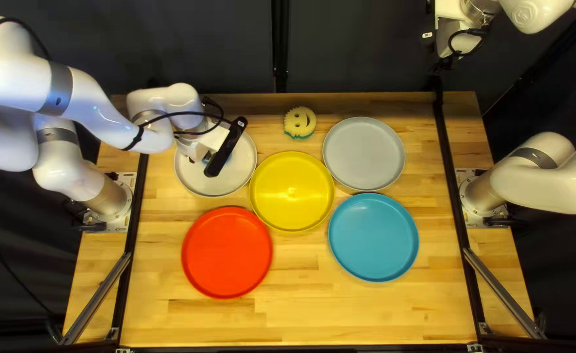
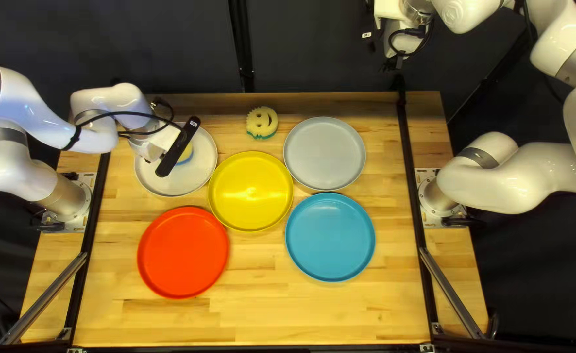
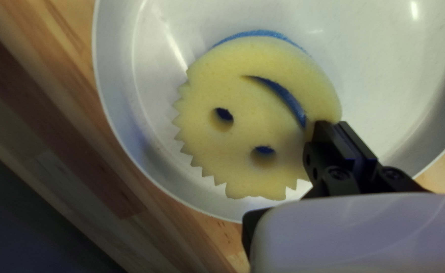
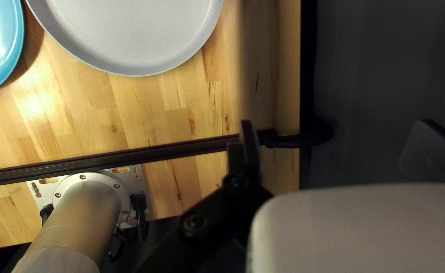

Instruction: Pick up sponge and scrub the plate

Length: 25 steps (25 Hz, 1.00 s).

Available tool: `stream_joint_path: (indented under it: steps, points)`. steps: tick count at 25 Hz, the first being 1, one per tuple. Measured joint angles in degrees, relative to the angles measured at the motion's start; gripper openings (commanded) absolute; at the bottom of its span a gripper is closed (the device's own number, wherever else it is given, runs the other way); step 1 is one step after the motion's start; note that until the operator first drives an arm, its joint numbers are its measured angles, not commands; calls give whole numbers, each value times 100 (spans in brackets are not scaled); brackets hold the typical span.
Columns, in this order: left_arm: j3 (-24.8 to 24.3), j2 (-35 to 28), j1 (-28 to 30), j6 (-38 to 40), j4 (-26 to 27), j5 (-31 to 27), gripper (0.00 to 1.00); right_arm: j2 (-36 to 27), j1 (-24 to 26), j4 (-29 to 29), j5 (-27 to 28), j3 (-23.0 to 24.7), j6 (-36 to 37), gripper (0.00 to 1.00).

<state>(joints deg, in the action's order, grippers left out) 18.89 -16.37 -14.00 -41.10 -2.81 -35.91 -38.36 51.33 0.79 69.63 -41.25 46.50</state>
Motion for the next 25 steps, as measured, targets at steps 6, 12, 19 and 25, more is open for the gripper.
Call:
stream_joint_path:
  steps: [6, 12, 19, 25]
  points:
    - [-156, -82, 372, 312, -28, 155, 0, 0, 0, 0, 0, 0, 0, 100]
    - [-370, -256, -198, -211, 28, 119, 0, 0, 0, 0, 0, 0, 0, 100]
    - [-287, -188, -1293, -1286, 228, -33, 0, 0, 0, 0, 0, 0, 0, 100]
    - [-95, 87, -1064, -1194, 343, 65, 0, 0, 0, 0, 0, 0, 0, 100]
